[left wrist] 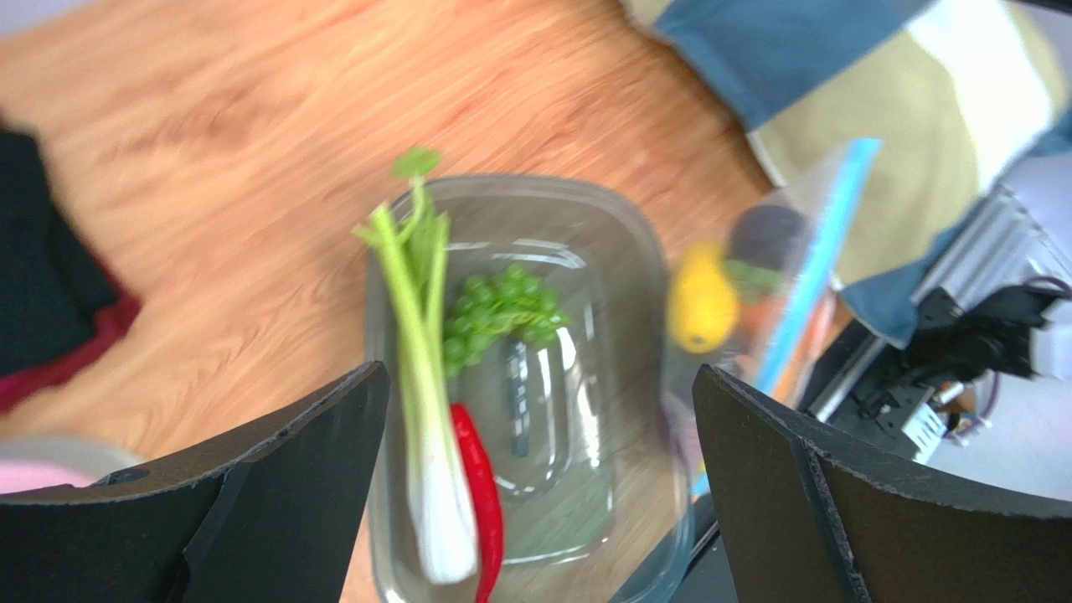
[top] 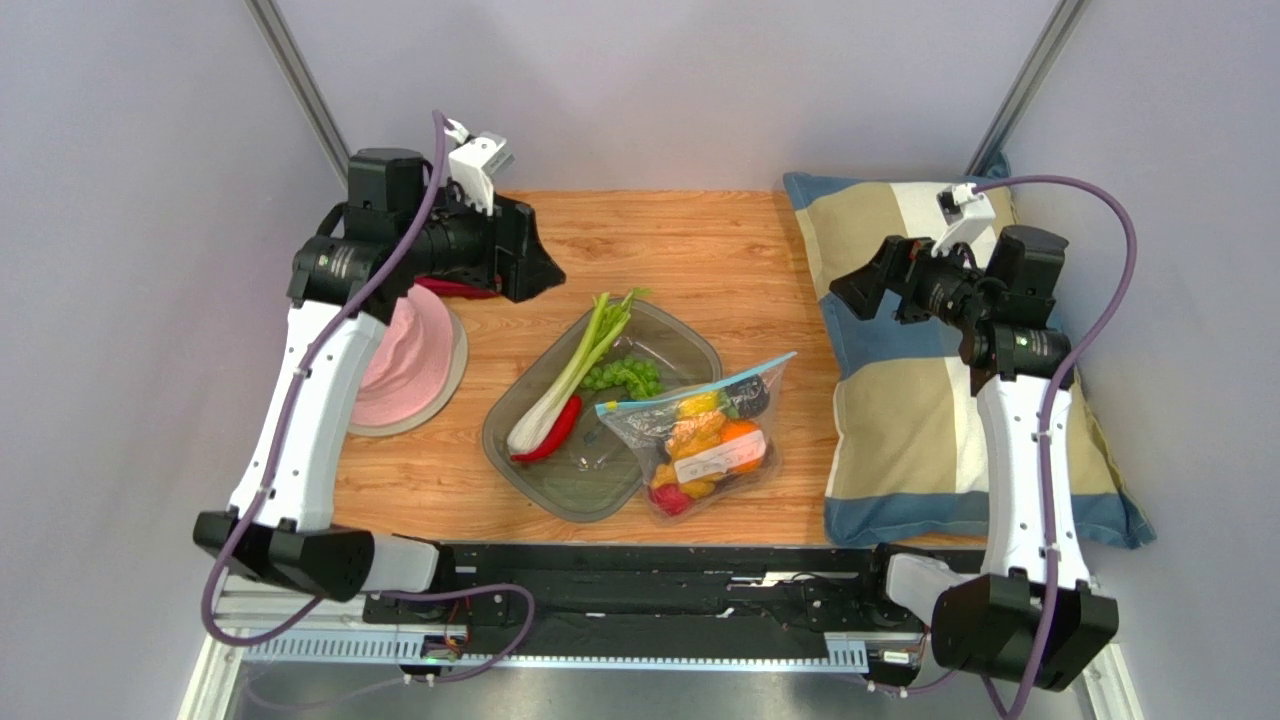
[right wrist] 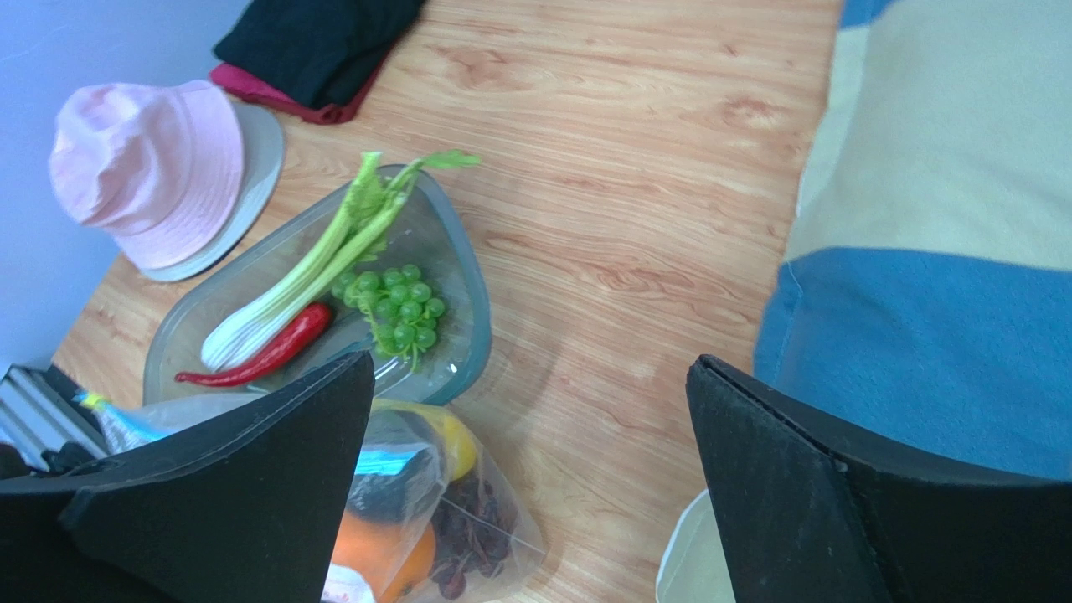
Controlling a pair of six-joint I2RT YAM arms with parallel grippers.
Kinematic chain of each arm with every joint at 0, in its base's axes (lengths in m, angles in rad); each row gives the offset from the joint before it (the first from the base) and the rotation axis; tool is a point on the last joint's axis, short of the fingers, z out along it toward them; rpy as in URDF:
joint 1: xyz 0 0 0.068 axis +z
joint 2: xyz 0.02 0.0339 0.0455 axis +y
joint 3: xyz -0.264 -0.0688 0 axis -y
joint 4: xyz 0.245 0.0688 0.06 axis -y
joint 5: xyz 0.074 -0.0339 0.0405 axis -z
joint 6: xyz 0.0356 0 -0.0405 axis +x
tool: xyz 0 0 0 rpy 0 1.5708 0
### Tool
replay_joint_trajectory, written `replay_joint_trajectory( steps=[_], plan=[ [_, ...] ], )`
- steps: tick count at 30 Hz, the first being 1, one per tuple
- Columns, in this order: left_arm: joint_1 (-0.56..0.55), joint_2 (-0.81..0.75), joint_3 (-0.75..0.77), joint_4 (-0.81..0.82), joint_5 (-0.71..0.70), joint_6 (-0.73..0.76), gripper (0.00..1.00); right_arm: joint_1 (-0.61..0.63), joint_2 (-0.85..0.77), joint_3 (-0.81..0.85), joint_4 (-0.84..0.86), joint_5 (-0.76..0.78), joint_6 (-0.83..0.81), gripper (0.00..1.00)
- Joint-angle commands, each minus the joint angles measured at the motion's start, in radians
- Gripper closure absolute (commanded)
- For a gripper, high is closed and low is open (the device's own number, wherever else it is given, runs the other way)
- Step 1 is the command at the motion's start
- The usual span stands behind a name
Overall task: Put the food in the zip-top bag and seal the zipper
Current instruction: Reset both arms
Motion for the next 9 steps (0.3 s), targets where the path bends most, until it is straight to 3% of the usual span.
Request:
replay_joint_trajectory(
  steps=[1,6,9],
  plan=[
    [0.135,0.07,-0.002,-0.118,-0.003,0.004,0.01,-0.018,0.075,0.037,0.01,0.128,0.054,0.0],
    [0.245,0.086,-0.096,-0.058,-0.026,-0.007,0.01,-0.022,0.086,0.002,0.024,0.182,0.06,0.0],
    [0.246,0.084,-0.111,-0.026,-0.048,0.02,0.01,-0.022,0.08,-0.004,0.031,0.199,0.074,0.0]
  ],
)
